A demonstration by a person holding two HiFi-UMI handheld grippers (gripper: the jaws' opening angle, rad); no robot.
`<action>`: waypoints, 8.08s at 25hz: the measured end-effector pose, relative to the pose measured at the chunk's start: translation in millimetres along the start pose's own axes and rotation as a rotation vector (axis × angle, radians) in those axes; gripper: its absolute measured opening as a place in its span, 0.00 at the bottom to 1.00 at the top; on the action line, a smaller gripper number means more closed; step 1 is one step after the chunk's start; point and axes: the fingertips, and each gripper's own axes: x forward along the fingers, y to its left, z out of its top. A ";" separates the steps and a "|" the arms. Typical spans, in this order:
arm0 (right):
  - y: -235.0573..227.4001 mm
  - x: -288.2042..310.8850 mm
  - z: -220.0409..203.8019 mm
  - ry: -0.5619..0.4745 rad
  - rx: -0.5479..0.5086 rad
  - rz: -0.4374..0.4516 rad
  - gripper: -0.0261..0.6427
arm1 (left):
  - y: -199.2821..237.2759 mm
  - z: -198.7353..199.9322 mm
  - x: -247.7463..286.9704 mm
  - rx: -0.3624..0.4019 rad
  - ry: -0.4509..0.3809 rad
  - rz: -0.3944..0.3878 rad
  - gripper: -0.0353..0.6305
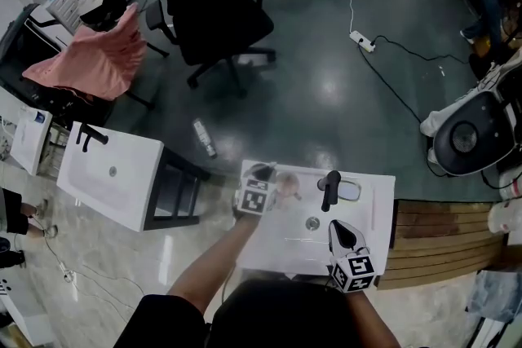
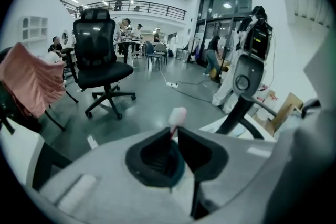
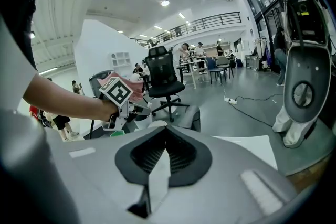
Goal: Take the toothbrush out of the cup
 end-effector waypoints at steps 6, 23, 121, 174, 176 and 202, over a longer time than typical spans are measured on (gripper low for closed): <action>-6.1 -4.2 0.9 -0.006 0.010 -0.009 0.04 | 2.8 2.2 0.9 -0.003 0.015 0.022 0.11; -19.0 -19.0 -4.9 -0.016 0.017 -0.007 0.04 | -5.7 12.7 -16.6 0.049 -0.031 0.065 0.08; -277.1 -294.2 -128.0 -0.148 0.223 -0.233 0.04 | -509.3 -16.6 79.8 0.035 -0.021 -0.316 0.08; -361.6 -253.4 -121.9 -0.075 0.272 -0.284 0.04 | -465.3 -31.4 214.7 -0.098 0.155 -0.252 0.06; -360.2 -253.5 -119.9 -0.076 0.264 -0.276 0.04 | -465.7 -28.2 208.5 -0.101 0.142 -0.251 0.06; -114.1 -132.8 -28.4 -0.081 0.027 0.125 0.04 | -265.7 -3.6 -72.4 -0.299 -0.274 -0.019 0.06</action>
